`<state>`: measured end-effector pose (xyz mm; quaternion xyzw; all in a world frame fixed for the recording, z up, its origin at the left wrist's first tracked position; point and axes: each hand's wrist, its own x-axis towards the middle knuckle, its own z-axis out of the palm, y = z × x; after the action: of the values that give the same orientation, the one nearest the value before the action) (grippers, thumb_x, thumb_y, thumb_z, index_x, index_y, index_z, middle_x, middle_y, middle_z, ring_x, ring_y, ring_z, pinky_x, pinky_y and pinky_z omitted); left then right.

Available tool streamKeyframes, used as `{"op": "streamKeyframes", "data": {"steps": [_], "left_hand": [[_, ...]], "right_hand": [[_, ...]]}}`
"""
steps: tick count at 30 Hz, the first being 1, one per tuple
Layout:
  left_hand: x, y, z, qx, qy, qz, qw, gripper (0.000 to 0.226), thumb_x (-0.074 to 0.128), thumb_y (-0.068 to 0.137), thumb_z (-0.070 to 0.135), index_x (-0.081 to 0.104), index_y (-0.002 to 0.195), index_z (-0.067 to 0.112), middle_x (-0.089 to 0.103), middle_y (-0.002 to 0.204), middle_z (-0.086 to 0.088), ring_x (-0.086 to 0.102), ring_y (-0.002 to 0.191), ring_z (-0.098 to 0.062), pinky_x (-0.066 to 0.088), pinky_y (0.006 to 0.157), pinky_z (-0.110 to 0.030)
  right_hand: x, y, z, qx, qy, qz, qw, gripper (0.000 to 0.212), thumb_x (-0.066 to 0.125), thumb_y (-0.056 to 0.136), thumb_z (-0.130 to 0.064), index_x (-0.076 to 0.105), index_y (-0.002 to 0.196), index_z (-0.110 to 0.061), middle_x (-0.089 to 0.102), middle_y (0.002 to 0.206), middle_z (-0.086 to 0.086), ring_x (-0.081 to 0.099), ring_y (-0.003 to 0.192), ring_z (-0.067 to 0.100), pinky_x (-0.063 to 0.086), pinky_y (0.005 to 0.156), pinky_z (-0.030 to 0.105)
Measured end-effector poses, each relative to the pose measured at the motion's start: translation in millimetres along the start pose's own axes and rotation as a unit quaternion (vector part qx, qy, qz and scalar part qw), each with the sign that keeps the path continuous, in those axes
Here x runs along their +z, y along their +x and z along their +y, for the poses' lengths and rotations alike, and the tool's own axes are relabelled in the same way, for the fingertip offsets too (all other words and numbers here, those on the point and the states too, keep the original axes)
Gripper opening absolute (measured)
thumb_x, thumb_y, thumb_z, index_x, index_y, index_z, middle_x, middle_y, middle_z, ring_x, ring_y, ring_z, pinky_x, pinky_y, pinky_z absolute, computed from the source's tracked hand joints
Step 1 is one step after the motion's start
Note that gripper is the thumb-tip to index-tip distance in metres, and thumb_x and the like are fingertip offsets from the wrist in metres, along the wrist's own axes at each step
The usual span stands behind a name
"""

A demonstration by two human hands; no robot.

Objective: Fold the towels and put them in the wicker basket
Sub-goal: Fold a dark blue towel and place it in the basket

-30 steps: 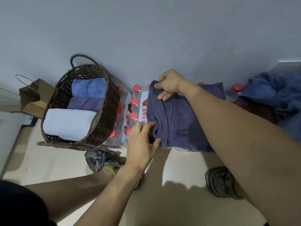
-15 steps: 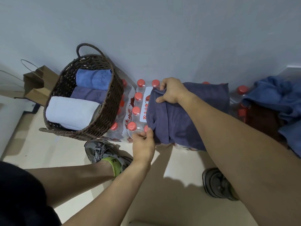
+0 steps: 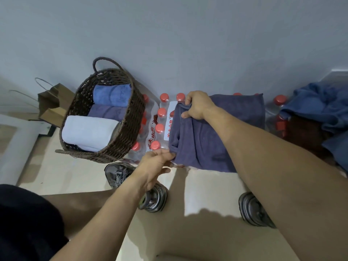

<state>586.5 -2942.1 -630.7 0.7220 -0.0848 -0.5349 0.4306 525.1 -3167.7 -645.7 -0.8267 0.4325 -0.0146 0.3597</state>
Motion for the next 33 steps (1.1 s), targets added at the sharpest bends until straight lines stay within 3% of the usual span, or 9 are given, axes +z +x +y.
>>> {"op": "streamKeyframes", "data": {"steps": [3,8,12,15,18,21,24,26,33], "left_hand": [[1,-2,0,0.025,0.056,0.022,0.998,0.016,0.059,0.087,0.0,0.062,0.074,0.008,0.068,0.071,-0.011,0.064,0.065,-0.018,0.054,0.063,-0.027],[2,-8,-7,-0.108,0.049,-0.008,0.993,0.003,0.06,0.091,0.002,0.06,0.093,0.0,0.071,0.072,-0.013,0.067,0.053,-0.018,0.052,0.048,-0.024],[-4,-6,-17,0.149,0.238,0.156,0.947,0.018,0.07,0.085,0.009,0.058,0.097,0.012,0.064,0.085,0.0,0.06,0.065,-0.01,0.049,0.063,-0.027],[-5,-1,-17,0.347,0.383,0.068,0.853,0.023,0.074,0.082,0.014,0.068,0.105,0.016,0.059,0.103,0.005,0.057,0.089,-0.011,0.048,0.077,-0.022],[-1,5,-21,0.355,0.438,0.048,0.825,0.031,0.08,0.078,0.017,0.068,0.106,0.016,0.056,0.107,0.004,0.054,0.098,-0.012,0.044,0.086,-0.023],[6,5,-35,0.303,0.32,0.129,0.888,0.032,0.08,0.078,0.022,0.059,0.102,0.017,0.057,0.1,0.005,0.058,0.088,-0.008,0.047,0.077,-0.017],[19,5,-37,0.09,0.018,0.14,0.986,0.035,0.074,0.085,0.024,0.052,0.105,0.006,0.065,0.092,-0.004,0.066,0.085,-0.02,0.057,0.079,-0.033],[22,9,-33,0.024,-0.08,0.12,0.989,0.033,0.069,0.089,0.026,0.055,0.106,0.002,0.068,0.09,-0.013,0.067,0.078,-0.024,0.06,0.069,-0.034],[9,18,-9,0.056,0.039,0.166,0.984,0.017,0.068,0.088,0.016,0.06,0.074,0.01,0.064,0.07,-0.007,0.059,0.065,-0.018,0.049,0.054,-0.021]], "right_hand": [[0,-1,-1,0.001,0.0,-0.001,1.0,0.04,0.09,0.068,-0.022,0.057,0.091,-0.018,0.053,0.097,-0.002,0.051,0.089,0.016,0.038,0.072,0.023],[-2,-1,-1,0.009,-0.002,-0.005,1.0,0.041,0.089,0.069,-0.022,0.065,0.101,-0.01,0.056,0.098,0.001,0.057,0.095,0.021,0.042,0.073,0.024],[-2,-2,-2,0.006,0.002,-0.006,1.0,0.039,0.089,0.069,-0.022,0.058,0.092,-0.017,0.053,0.098,-0.001,0.054,0.094,0.019,0.042,0.074,0.024],[-2,-1,-2,0.005,0.0,-0.008,1.0,0.04,0.089,0.068,-0.023,0.057,0.091,-0.018,0.053,0.098,-0.001,0.052,0.092,0.018,0.041,0.073,0.024],[-1,-1,-1,0.005,0.001,-0.006,1.0,0.038,0.089,0.068,-0.023,0.061,0.093,-0.014,0.053,0.095,-0.001,0.051,0.089,0.018,0.04,0.072,0.024],[-1,-1,0,0.006,0.003,-0.006,1.0,0.037,0.089,0.068,-0.022,0.062,0.092,-0.014,0.053,0.093,-0.002,0.051,0.086,0.018,0.041,0.071,0.025],[-1,0,-1,0.007,0.001,-0.01,1.0,0.038,0.089,0.068,-0.023,0.057,0.088,-0.017,0.053,0.094,-0.002,0.051,0.087,0.018,0.04,0.071,0.025],[-2,0,-1,0.005,0.0,-0.011,1.0,0.039,0.089,0.068,-0.023,0.057,0.089,-0.017,0.054,0.095,-0.002,0.051,0.088,0.017,0.04,0.072,0.024],[-2,0,-1,-0.004,0.023,-0.007,1.0,0.026,0.08,0.08,-0.023,0.059,0.09,-0.016,0.063,0.11,0.005,0.057,0.098,0.022,0.043,0.077,0.024]]}}
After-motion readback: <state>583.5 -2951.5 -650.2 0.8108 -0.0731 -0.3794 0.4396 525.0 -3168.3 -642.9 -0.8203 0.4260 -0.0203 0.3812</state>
